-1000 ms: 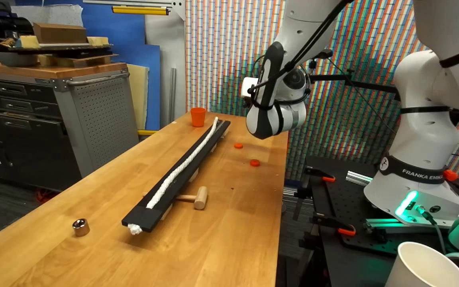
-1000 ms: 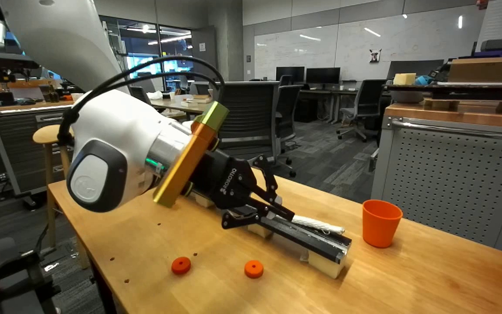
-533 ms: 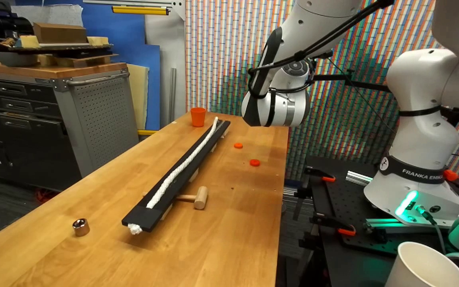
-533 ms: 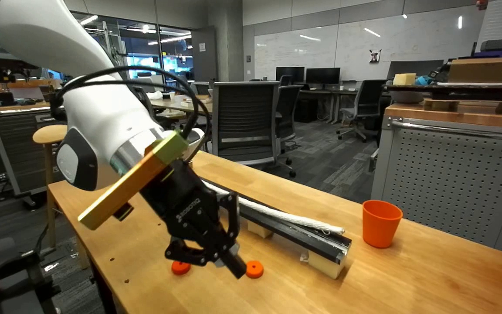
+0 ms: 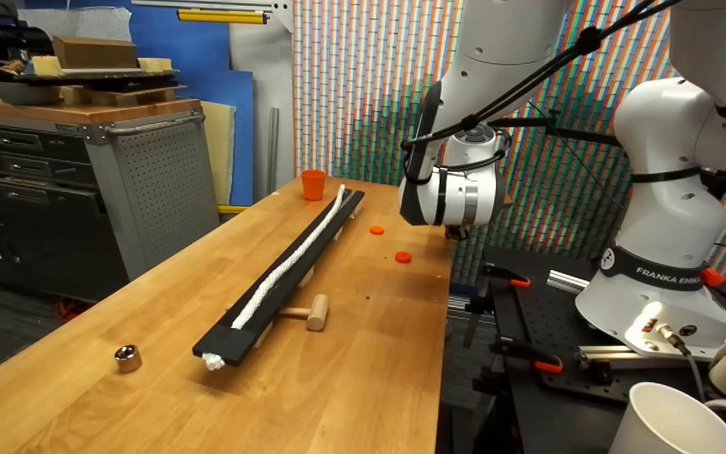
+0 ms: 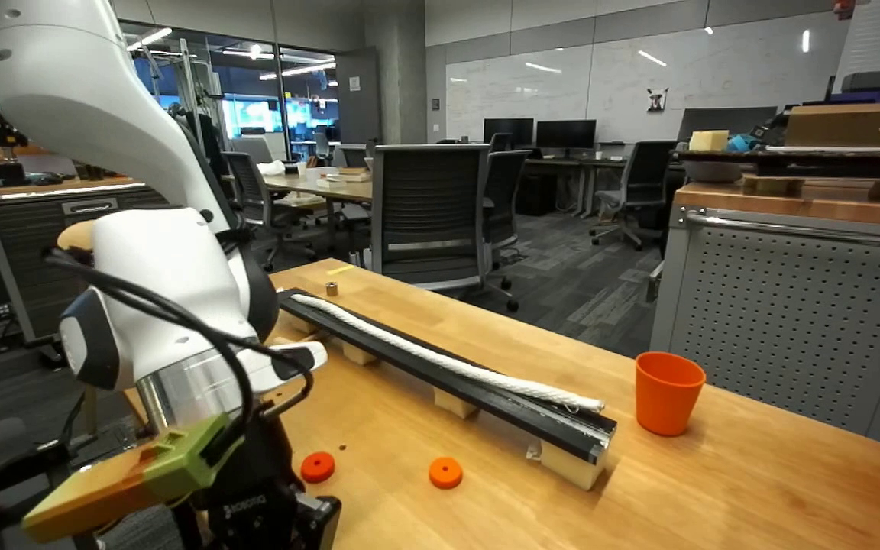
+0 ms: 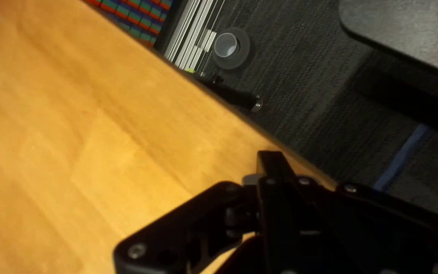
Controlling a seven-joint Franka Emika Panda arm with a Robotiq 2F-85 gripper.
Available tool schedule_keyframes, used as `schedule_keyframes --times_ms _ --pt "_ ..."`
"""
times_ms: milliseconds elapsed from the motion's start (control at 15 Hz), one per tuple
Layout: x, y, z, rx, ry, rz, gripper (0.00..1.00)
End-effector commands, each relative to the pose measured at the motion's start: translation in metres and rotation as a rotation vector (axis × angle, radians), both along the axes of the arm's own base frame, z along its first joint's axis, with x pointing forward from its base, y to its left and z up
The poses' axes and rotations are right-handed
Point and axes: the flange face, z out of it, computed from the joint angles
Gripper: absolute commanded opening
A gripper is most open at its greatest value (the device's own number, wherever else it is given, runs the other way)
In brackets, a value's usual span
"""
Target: Set the rope along the middle of the black object
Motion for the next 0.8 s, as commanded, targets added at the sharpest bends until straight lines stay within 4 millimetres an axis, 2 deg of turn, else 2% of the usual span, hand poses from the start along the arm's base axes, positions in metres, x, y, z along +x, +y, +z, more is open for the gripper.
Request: schedule_keyframes --times_ms 0,400,600,733 --pt "-0.010 -0.008 -0.007 0.036 -0.053 -0.161 0.05" --pt "-0.003 -0.013 0.006 0.129 -0.179 -0.405 0.06" --pt "0.013 -0.015 0.020 0.191 -0.200 -0.508 0.06" --pt "0.036 -0.007 0.037 0.244 -0.215 -0.561 0.05"
